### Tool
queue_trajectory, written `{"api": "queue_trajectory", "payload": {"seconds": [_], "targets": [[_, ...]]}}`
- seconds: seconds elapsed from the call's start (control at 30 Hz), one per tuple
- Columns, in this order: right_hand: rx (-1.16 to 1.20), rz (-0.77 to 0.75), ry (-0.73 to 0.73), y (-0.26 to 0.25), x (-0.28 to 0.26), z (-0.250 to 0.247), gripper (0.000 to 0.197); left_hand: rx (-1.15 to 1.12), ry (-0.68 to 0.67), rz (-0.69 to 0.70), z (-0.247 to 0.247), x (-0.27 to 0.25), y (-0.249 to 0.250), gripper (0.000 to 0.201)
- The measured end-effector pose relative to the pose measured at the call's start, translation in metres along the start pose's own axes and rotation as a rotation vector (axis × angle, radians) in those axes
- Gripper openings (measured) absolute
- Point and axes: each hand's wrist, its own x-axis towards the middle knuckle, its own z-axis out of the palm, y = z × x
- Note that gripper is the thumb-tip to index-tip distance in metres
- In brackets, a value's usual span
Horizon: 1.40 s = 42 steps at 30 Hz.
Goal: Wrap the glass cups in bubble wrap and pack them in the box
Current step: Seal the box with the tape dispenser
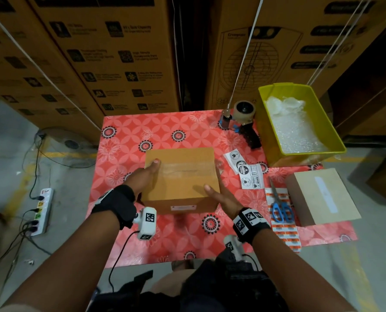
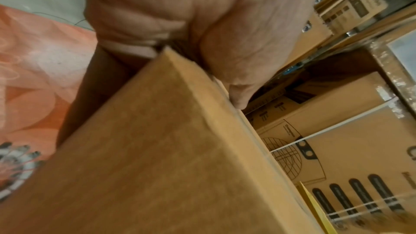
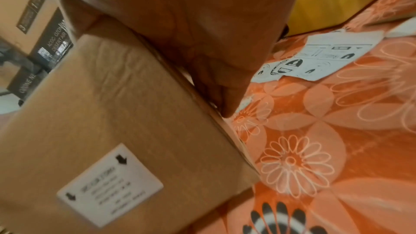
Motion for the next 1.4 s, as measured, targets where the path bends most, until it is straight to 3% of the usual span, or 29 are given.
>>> {"api": "queue_trajectory", "payload": {"seconds": [0.17, 0.23, 0.47, 0.77, 0.9, 1.0, 1.07, 1.2, 1.33, 1.4], "targets": [[-0.035, 0.015, -0.062, -0.014, 0.006, -0.004, 0.113, -0.108, 0.014, -0.022, 0.008, 0.003, -0.016, 0.118], [-0.049, 0.008, -0.058, -0.006, 0.008, -0.003, 0.111, -0.167, 0.023, -0.021, 0.011, 0.009, -0.027, 0.11], [-0.018, -0.028, -0.022, -0.009, 0.001, -0.001, 0.083, -0.142, 0.047, -0.021, 0.01, 0.018, -0.036, 0.13], [-0.184, -0.03, 0.153, -0.038, 0.018, -0.006, 0.108, 0.016, 0.099, 0.081, 0.009, 0.005, -0.017, 0.12], [-0.155, 0.013, 0.168, -0.036, 0.049, -0.028, 0.107, 0.076, 0.083, 0.129, 0.013, -0.022, 0.004, 0.099], [-0.097, 0.082, 0.121, -0.031, 0.067, -0.037, 0.095, 0.098, 0.073, 0.179, 0.015, -0.033, 0.015, 0.058], [-0.084, 0.095, 0.103, -0.033, 0.067, -0.036, 0.086, 0.094, 0.075, 0.191, 0.016, -0.037, 0.018, 0.044], [-0.064, 0.107, 0.087, -0.036, 0.064, -0.035, 0.078, 0.116, 0.089, 0.187, 0.017, -0.036, 0.018, 0.051], [-0.068, 0.096, 0.073, -0.037, 0.052, -0.031, 0.069, 0.091, 0.083, 0.154, 0.014, -0.018, 0.001, 0.091], [-0.04, 0.064, 0.04, -0.039, 0.037, -0.027, 0.067, 0.063, 0.081, 0.152, 0.013, -0.01, -0.009, 0.094]]}}
